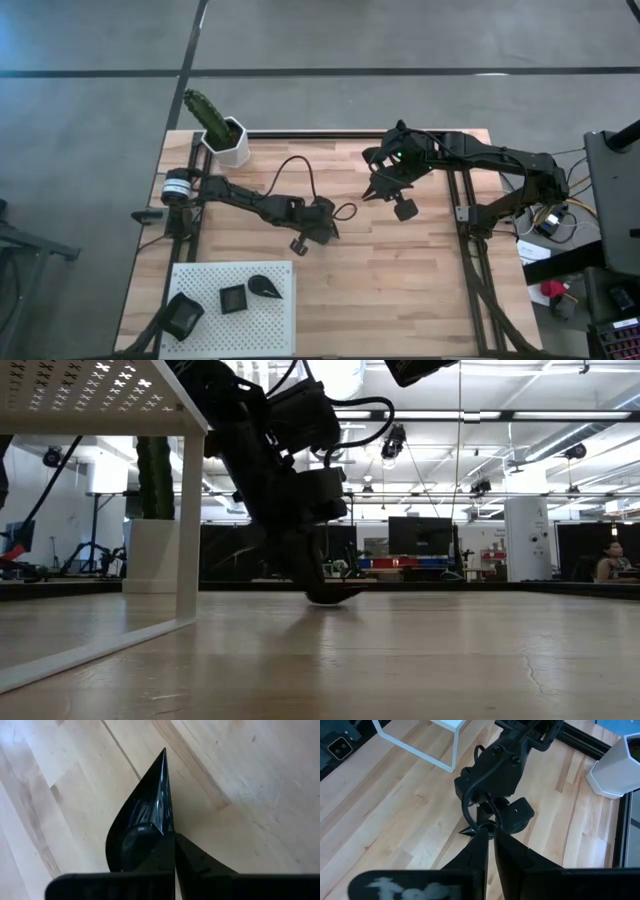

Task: Pick & Place Mini shaped plates
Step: Stack the drop shaped plate on top of the other drop shaped plate on the shelf, then return to Home Position

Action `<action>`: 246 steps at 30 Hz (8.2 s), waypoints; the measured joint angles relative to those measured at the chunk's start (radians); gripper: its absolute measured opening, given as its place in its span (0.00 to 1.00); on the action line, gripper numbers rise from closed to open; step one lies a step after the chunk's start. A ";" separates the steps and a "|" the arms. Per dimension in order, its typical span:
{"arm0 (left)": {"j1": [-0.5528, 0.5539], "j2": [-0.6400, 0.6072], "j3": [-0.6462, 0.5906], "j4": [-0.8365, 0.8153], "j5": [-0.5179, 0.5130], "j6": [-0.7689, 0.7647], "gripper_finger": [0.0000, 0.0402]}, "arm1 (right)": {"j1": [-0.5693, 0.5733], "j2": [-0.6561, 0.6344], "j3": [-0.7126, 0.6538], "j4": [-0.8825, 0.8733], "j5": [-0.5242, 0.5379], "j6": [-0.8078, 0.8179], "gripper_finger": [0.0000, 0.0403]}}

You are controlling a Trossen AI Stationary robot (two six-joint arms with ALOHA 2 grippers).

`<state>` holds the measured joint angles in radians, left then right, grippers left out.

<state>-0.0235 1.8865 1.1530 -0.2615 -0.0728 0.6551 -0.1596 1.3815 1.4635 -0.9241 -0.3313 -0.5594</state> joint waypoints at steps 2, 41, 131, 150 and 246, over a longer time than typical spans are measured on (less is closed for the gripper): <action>-0.003 -0.004 0.000 -0.001 -0.011 -0.003 0.00 | 0.000 0.000 0.000 0.000 0.000 0.000 0.07; -0.517 -0.584 0.233 -0.690 -0.090 -1.107 0.00 | 0.000 -0.050 0.022 0.115 -0.002 0.000 0.07; -0.646 -1.355 -0.197 -0.377 -0.528 -0.506 0.00 | 0.000 -0.518 -0.395 0.444 -0.101 0.229 0.07; -0.646 -1.637 -0.323 -0.344 -0.535 -0.492 0.00 | 0.000 -0.888 -0.704 0.633 0.086 0.387 0.07; -0.646 -1.885 -1.008 0.166 -0.731 -0.414 0.00 | 0.000 -1.370 -1.455 1.117 0.227 0.388 0.07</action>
<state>-0.6693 0.0017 0.1451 -0.0952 -0.8038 0.2406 -0.1600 0.0113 0.0090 0.1927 -0.1043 -0.1719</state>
